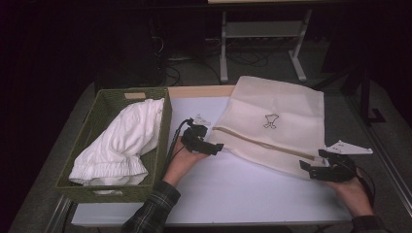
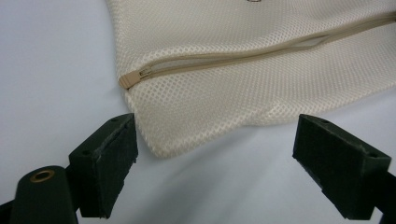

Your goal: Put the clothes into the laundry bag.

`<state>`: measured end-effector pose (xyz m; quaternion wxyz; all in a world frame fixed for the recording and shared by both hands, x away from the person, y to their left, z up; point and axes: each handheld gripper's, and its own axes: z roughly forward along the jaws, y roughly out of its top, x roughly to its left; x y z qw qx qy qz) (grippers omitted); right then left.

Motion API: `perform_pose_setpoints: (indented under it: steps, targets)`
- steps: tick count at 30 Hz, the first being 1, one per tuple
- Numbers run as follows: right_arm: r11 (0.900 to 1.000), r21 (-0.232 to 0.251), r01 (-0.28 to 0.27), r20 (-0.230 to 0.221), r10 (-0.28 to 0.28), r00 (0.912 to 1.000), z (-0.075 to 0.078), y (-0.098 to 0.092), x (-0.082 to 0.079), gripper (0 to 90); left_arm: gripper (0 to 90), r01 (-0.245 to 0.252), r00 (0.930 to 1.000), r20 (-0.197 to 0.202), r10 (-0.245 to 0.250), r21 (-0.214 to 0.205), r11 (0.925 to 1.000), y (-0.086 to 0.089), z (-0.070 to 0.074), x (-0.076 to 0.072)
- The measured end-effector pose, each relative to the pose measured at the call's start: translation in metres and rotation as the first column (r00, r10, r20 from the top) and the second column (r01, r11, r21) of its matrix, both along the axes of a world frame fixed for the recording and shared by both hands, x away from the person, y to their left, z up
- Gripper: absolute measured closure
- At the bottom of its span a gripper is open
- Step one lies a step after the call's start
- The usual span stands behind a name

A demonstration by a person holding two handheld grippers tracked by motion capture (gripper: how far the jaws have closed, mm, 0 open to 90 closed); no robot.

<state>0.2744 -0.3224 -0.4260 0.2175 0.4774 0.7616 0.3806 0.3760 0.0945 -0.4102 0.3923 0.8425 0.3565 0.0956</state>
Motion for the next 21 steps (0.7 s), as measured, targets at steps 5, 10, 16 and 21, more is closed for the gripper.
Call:
perform_pose_setpoints:
  steps: [5,10,16,21]
  targets:
    - [0.9997,0.0,-0.025,0.007,0.025,0.9997,0.0,0.009,-0.002,15.2,13.3,0.002,0.9999,0.016,-0.002,-0.006,1.0,0.003,0.005,-0.011]
    - [0.9984,0.002,-0.057,0.003,0.057,0.9984,0.0,0.019,-0.005,14.3,13.2,-0.025,0.9989,0.039,0.026,-0.01,0.9996,0.005,0.013,-0.016]
    - [0.9952,0.024,-0.094,-0.003,0.094,0.9955,-0.004,0.029,-0.006,13.6,12.9,-0.032,0.9986,0.042,0.031,0.021,0.9993,0.003,0.028,-0.019]
    - [0.9934,0.021,-0.112,0.008,0.112,0.9936,-0.006,0.035,-0.006,13.5,12.9,-0.038,0.9986,0.036,0.038,0.012,0.9992,0.005,0.036,-0.021]
